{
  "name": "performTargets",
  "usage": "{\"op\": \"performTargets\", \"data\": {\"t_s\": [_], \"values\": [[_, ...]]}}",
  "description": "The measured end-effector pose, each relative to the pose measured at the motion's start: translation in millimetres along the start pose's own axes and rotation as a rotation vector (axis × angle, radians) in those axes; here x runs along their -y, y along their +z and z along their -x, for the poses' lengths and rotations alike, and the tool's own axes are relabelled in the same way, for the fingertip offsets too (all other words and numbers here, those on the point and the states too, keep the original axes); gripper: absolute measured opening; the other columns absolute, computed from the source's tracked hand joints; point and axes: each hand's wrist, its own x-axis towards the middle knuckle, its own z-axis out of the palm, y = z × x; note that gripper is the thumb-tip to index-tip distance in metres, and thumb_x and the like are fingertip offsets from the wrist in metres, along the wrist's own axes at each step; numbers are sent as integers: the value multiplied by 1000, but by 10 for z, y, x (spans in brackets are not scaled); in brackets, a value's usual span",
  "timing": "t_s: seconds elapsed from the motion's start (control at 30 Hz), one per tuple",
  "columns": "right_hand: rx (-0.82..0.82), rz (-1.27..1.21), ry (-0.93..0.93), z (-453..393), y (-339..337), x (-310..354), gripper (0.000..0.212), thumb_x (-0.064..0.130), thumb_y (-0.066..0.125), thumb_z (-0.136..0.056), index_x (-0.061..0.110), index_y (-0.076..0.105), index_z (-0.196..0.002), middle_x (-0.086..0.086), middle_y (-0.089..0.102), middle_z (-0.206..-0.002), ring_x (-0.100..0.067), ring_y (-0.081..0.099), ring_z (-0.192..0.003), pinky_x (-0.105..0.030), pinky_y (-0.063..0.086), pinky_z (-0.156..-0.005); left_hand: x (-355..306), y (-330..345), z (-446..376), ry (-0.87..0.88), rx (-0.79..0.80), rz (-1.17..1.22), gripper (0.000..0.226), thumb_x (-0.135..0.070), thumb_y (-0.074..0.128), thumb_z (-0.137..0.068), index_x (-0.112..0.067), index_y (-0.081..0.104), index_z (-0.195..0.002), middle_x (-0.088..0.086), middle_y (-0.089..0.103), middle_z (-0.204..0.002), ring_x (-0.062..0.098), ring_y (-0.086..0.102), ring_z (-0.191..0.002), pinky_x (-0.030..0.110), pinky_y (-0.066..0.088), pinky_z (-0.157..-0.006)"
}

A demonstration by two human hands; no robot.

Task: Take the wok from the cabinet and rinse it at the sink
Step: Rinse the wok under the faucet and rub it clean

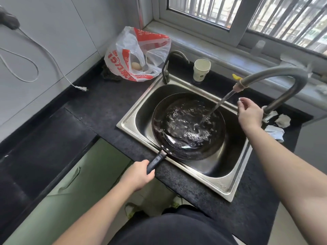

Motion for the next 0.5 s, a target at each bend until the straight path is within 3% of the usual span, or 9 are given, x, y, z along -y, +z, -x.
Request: {"op": "performTargets", "data": {"t_s": [0.13, 0.23, 0.5], "values": [[4, -1, -8, -11, -3, -13, 30, 30, 54, -97, 17, 66, -121, -4, 69, -118, -19, 60, -111, -22, 38, -96, 20, -55, -14, 1, 45, 125, 28, -41, 58, -85, -13, 53, -82, 1, 58, -71, 20, 56, -50, 29, 43, -42], [3, -2, -9, -9, -6, -10, 30, 29, 54, -97, 17, 66, -121, -5, 69, -117, -20, 61, -111, -21, 38, -95, 50, -158, -65, 16, 101, 204, 28, -39, 61, -84, -11, 57, -84, 4, 58, -71, 27, 63, -51, 34, 52, -39], [5, -24, 10, 0, -1, -17, 30, 29, 54, -97, 18, 65, -123, -2, 68, -119, -18, 60, -112, -21, 38, -96, -7, -208, -92, 28, 110, 98, 24, -37, 57, -85, -13, 55, -83, 4, 60, -71, 22, 58, -47, 32, 51, -40]]}}
